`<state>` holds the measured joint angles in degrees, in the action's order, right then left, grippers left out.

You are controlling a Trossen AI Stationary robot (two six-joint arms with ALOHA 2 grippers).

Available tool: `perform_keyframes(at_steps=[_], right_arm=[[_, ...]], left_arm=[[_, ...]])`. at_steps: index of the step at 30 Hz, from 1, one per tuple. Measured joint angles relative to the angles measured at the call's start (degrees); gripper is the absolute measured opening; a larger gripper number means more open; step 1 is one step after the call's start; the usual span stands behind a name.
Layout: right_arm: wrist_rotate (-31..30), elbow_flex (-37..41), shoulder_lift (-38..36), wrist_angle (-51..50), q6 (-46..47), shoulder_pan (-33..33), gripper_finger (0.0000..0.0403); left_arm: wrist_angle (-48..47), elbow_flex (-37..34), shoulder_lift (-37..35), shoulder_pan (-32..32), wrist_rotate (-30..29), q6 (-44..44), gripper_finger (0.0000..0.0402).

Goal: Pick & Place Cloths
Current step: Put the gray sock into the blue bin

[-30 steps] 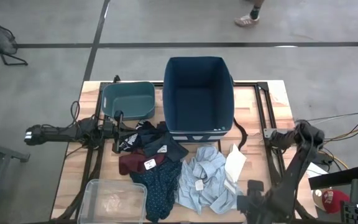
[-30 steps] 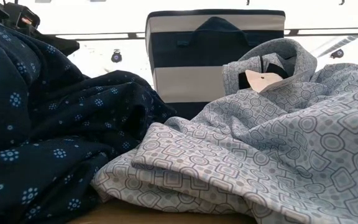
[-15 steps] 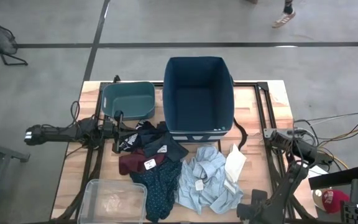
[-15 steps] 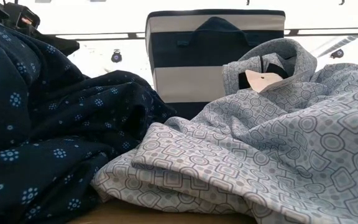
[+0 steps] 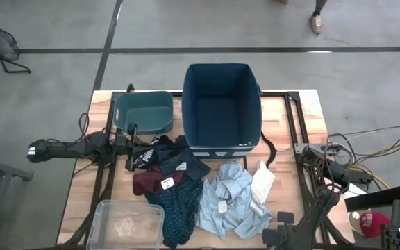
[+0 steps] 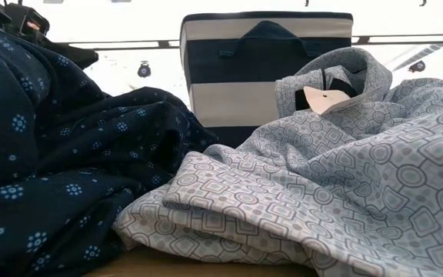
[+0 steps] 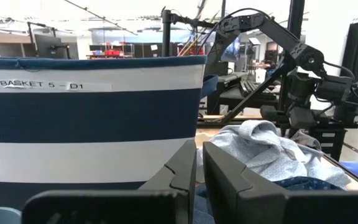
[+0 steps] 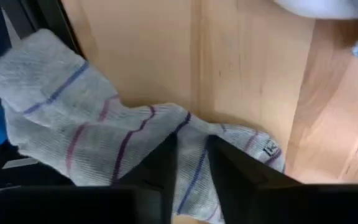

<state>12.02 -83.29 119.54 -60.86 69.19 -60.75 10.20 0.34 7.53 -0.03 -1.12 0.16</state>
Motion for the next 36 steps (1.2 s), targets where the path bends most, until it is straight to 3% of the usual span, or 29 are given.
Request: perform_keyframes(at_steps=[3,12,27,33,36], right_arm=[[-0.04,0.00,0.01,-0.15,-1.35,0.00,0.0019],[-1.80,0.07,-3.16,-1.36,-3.02,0.71,0.0009],[-25.80,0.07,-16.24,-1.40,-3.70,0.73,0.0008],[-32.73,0.07,-19.40,-1.26,-3.89,0.83,0.0008],[-35.08,0.07,-19.79,-1.23,-4.15,0.85,0.0008]], left_arm=[[0.00,0.00,-0.01,0.00,0.00,0.00,0.0035],[0.01,0.00,0.00,0.02,0.01,0.00,0.0035],[0.02,0.00,0.00,0.02,0.00,0.00,0.0035],[0.02,0.00,0.00,0.02,-0.01,0.02,0.0035],[0.53,0.00,0.00,0.04,-2.38,5.42,0.0035]])
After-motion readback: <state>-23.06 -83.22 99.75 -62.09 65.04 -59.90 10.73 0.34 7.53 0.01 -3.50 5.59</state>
